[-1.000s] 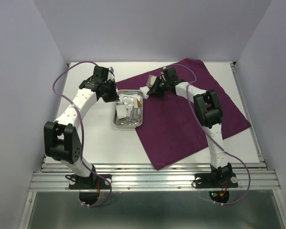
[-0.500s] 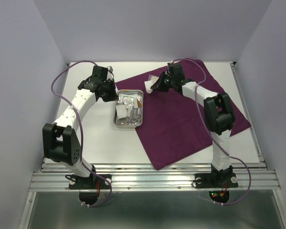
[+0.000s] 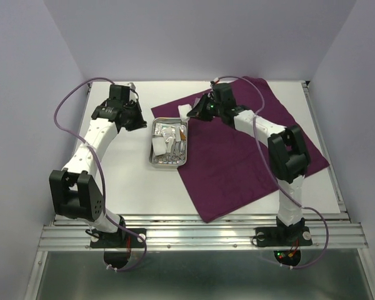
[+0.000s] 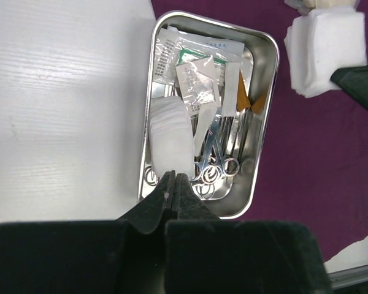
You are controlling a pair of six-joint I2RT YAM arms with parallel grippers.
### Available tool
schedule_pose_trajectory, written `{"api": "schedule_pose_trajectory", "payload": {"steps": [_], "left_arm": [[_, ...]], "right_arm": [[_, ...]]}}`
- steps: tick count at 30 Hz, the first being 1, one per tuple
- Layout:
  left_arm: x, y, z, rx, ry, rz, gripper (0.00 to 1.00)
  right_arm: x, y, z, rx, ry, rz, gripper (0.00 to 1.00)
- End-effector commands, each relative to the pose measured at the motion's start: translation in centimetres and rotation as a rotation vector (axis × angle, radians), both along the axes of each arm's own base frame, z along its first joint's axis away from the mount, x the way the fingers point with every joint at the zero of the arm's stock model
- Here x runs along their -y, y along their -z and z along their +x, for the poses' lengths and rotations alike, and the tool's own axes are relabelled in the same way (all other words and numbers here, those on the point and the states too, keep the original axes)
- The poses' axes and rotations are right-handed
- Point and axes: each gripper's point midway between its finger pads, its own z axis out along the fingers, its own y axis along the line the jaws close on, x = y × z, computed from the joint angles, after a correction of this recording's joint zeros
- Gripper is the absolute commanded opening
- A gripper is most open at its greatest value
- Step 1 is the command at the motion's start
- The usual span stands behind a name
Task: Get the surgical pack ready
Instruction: Pick up the medical item from the surgical kit, then place the medical item in the container.
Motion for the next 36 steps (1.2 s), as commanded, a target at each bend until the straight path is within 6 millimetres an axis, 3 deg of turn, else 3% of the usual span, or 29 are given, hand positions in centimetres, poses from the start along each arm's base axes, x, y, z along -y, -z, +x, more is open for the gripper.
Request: {"api": "schedule_pose_trajectory", "payload": {"steps": [1, 3, 9, 15, 24, 32, 34, 35, 36], "left_arm": [[-1.2, -3.5, 0.2, 0.088, -0.046, -0.012, 0.00], [-1.7, -3.6, 0.1, 0.090, -0.061, -0.010, 0.00], [-2.6, -3.0, -0.4, 0.076, -0.086, -0.007, 0.00], [-3.1, -2.6, -0.6, 0.072, -0.093, -0.005, 0.00], [-3.5, -2.0, -1.0, 0.064, -0.096, -0.004, 0.00], [-3.6, -1.7, -1.0, 0.059, -0.092, -0.008, 0.00], [-3.4, -1.6, -1.0, 0.058, -0.087, -0.014, 0.00], [-3.4, -1.6, -0.9, 0.058, -0.090, -0.019, 0.00], [-3.3, -1.5, -1.0, 0.056, -0.089, -0.022, 0.00]], "right_arm": [[-4.4, -1.6, -0.9, 0.046, -0.060, 0.064, 0.01], [-6.3, -1.8, -1.5, 0.044, -0.098, 0.080, 0.01], [-9.9, -0.1, -0.9, 0.006, -0.134, 0.132, 0.01], [-11.8, 2.8, -0.4, -0.055, -0.163, 0.159, 0.01], [-13.7, 5.8, -1.5, -0.120, -0.192, 0.159, 0.02], [-13.0, 6.0, -1.6, -0.118, -0.170, 0.130, 0.13], [-12.9, 5.8, -1.6, -0.113, -0.169, 0.127, 0.26], [-13.3, 5.9, -2.1, -0.116, -0.179, 0.123, 0.38], [-13.2, 5.6, -2.2, -0.109, -0.180, 0.123, 0.42]]}}
